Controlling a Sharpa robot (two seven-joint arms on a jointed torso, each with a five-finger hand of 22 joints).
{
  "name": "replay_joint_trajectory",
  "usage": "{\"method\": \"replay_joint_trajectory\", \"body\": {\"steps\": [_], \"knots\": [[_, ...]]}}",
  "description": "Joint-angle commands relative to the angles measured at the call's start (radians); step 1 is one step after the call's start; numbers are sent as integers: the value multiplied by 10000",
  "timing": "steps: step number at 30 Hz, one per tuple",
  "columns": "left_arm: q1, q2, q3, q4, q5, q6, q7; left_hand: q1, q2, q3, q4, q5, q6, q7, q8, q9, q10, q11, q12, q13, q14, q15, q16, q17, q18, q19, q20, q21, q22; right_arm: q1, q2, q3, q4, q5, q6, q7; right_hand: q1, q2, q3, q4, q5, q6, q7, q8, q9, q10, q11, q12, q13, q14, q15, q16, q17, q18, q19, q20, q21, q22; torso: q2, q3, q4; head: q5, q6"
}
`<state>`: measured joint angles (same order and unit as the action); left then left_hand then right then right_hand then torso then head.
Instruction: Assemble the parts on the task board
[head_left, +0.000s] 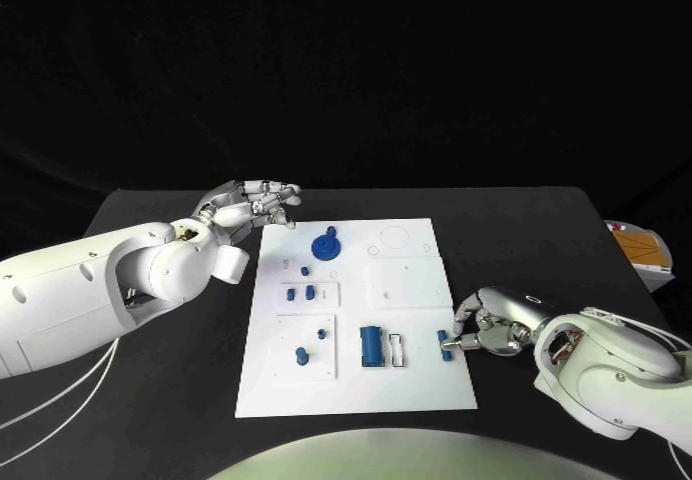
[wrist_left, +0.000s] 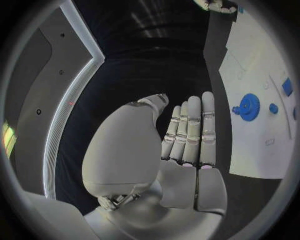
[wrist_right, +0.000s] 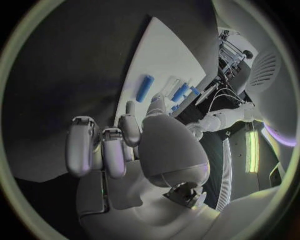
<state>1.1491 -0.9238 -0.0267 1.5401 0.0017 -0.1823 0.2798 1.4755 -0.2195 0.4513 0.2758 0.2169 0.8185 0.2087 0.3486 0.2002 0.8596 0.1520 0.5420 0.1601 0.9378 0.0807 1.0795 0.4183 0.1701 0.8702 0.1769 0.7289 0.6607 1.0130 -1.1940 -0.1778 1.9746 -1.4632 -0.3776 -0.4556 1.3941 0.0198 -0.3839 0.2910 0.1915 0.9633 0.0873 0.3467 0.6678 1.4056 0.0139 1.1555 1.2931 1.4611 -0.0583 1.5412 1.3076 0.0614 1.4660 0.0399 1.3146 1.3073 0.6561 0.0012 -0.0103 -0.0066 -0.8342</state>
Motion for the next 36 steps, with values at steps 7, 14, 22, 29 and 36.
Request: {"method": "replay_joint_trajectory", "body": {"steps": [7, 14, 22, 29, 36], "knots": [[4, -15, 6, 43, -42, 146, 121, 65, -2, 32, 10, 34, -46, 64, 66, 17, -53, -10, 68, 8, -57, 24, 2, -11, 117, -16, 39, -40, -14, -256, 361, -6, -143, -759, 196, -446, 655, 956, -121, -5, -60, 198, -49, -76, -30, 69, -85, 59, 34, 919, 1, 21, 1736, -165, 345, 96, 56, 2036, 18, 6, 18, 5, -5], [4, -17, 5, 44, -43, 161, 112, 49, -6, 27, 19, 32, -44, 60, 74, 20, -55, -13, 78, 7, -59, 26, 6, -12, 116, -18, 41, -47, -14, -364, 585, -8, -217, -794, 299, -492, 908, 1063, -92, -89, -4, 413, -156, -51, -32, 101, -173, 94, 58, 921, -66, 23, 1745, -163, 351, 59, 67, 2039, 6, 1, 10, 19, -27], [4, -23, 5, 44, -44, 164, 103, 49, -6, 27, 19, 32, -44, 60, 74, 20, -55, -13, 78, 7, -59, 26, 6, -12, 116, -18, 41, -47, -14, -523, 760, -8, -362, -1146, 564, -573, 2953, 1555, 746, -711, -860, 621, -352, -248, -184, 74, -362, 14, 35, 925, -241, 25, 1775, -176, 368, -109, 124, 2055, 6, -2, 18, 25, -31], [4, -40, 5, 49, -46, 159, 90, 56, -2, 32, 15, 34, -44, 59, 77, 22, -57, -14, 83, 6, -60, 24, 8, -12, 116, -17, 41, -50, -14, -572, 847, -8, -365, -1490, 650, -631, 3767, 1537, 1243, -1013, -506, 677, -216, -369, -253, 70, -281, -59, 1, 928, -193, 30, 1804, -187, 371, -111, 156, 2065, 2, -2, 18, 41, -41], [4, -48, 5, 54, -52, 163, 76, 62, 0, 36, 10, 36, -44, 58, 78, 23, -58, -15, 85, 6, -60, 23, 9, -13, 117, -16, 40, -51, -13, -580, 823, -7, -210, -1335, 318, -648, 3822, 1444, 1592, -865, -66, 621, -164, -415, -217, 123, -236, -85, -19, 937, -146, 44, 1851, -197, 385, -69, 215, 2079, -3, -3, 12, 37, -25]]}}
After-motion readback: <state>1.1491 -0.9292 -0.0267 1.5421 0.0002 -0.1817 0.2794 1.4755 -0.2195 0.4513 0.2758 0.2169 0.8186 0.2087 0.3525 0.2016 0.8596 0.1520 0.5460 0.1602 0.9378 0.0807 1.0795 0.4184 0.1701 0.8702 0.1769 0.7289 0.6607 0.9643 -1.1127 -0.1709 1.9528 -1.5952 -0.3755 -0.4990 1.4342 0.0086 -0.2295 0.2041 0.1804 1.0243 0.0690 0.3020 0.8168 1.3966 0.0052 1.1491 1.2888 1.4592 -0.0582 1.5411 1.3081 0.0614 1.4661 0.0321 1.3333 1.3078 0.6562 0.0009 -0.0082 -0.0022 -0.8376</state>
